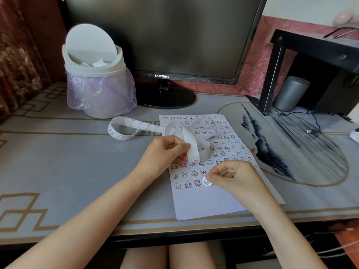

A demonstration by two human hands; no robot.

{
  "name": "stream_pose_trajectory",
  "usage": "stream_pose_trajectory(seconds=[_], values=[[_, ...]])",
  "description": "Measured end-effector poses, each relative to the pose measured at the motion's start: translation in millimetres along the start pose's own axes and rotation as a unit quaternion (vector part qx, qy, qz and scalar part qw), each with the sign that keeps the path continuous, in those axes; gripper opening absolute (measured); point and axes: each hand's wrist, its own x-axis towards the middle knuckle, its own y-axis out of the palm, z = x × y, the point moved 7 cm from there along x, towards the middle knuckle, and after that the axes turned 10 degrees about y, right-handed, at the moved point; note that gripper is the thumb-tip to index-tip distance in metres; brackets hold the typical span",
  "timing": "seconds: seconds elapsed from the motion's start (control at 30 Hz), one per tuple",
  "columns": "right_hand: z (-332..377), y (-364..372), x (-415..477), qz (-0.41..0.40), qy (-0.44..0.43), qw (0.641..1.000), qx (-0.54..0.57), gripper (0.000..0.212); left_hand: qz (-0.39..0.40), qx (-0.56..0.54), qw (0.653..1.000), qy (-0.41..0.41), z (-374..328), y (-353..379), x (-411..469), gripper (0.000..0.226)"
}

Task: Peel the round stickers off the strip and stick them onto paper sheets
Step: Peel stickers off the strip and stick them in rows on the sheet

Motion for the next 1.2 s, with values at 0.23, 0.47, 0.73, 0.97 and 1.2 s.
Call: stream_pose_trajectory(seconds=[0.23, 0.47, 0.73, 0.97, 1.2], values=[[-3.9, 0.8, 1.4, -0.019, -0.001, 1.0, -0.016, 0.01, 0.0, -0.002, 1.0, -0.001, 0.2, 0.2, 0.2, 0.02], [-7.2, 1.1, 1.4, -0.043, -0.005, 0.998, -0.05, 0.01, 0.003, 0.004, 1.0, 0.003, 1.0, 0.2, 1.1, 0.019], [-7.8, 0.0, 0.2, -0.065, -0.03, 0.993, -0.097, 0.013, 0.007, 0.01, 1.0, 0.004, 1.9, 0.3, 0.6, 0.018], [-5.9, -0.1, 1.0, -0.032, -0.026, 0.993, -0.107, 0.025, 0.005, 0.013, 1.0, -0.001, 2.9, -0.1, 1.3, 0.019], [-8.3, -1.1, 4.9, -0.025, -0.027, 0.995, -0.094, 0.015, 0.004, 0.015, 1.0, 0.0, 3.0, -0.2, 1.3, 0.02]])
